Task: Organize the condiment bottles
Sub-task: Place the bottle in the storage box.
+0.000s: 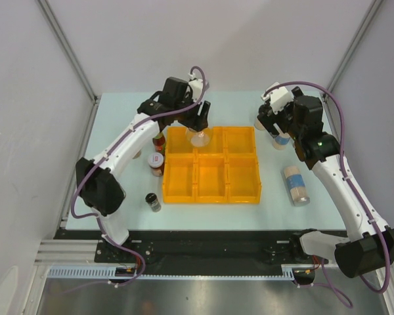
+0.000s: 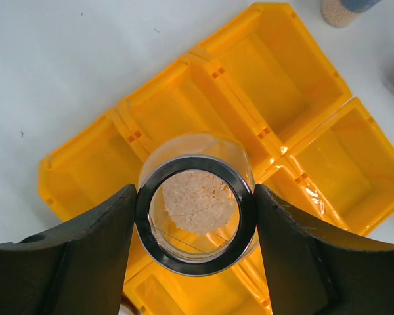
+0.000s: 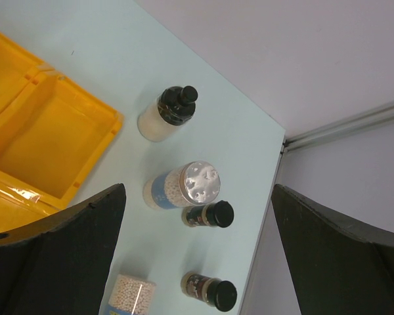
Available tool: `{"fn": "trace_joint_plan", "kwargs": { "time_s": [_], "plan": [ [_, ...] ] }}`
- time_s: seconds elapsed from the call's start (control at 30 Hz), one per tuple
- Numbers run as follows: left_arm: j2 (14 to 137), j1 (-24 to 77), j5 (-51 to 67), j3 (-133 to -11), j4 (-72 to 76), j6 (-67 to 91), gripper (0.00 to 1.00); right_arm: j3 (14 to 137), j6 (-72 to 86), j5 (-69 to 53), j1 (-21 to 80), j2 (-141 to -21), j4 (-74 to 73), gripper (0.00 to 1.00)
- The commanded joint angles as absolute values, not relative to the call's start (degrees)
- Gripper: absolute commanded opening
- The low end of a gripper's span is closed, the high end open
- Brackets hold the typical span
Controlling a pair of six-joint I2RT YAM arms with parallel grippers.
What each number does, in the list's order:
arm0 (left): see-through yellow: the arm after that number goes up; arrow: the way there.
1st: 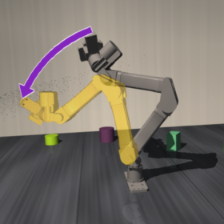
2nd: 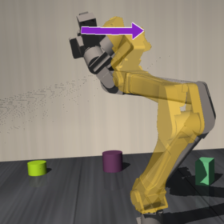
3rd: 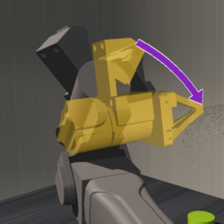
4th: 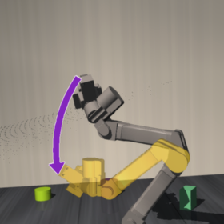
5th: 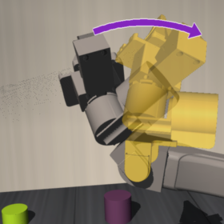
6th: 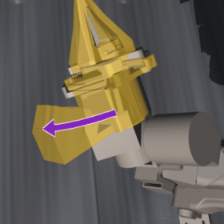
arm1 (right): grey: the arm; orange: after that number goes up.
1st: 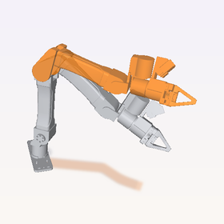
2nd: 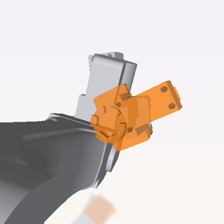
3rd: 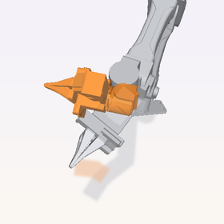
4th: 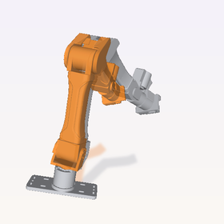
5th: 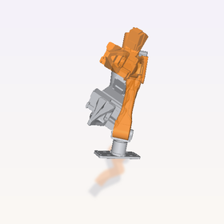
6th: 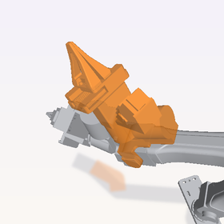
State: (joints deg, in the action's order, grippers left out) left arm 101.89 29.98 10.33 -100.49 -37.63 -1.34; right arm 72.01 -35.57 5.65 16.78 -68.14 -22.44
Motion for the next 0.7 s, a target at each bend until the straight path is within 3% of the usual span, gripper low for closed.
{"fn": "trace_joint_plan", "kwargs": {
  "time_s": [0.0, 0.67],
  "plan": [
    [101.06, 31.99, 6.95, -103.70, -30.68, 4.21, 0.00, 71.98, -35.95, 6.77, 17.05, -66.89, -21.18, 1.00],
    [118.21, 32.96, -3.16, -109.51, -25.31, 12.92, 0.00, 71.46, -36.39, 6.68, 17.31, -67.06, -20.92, 1.00]
  ]
}}
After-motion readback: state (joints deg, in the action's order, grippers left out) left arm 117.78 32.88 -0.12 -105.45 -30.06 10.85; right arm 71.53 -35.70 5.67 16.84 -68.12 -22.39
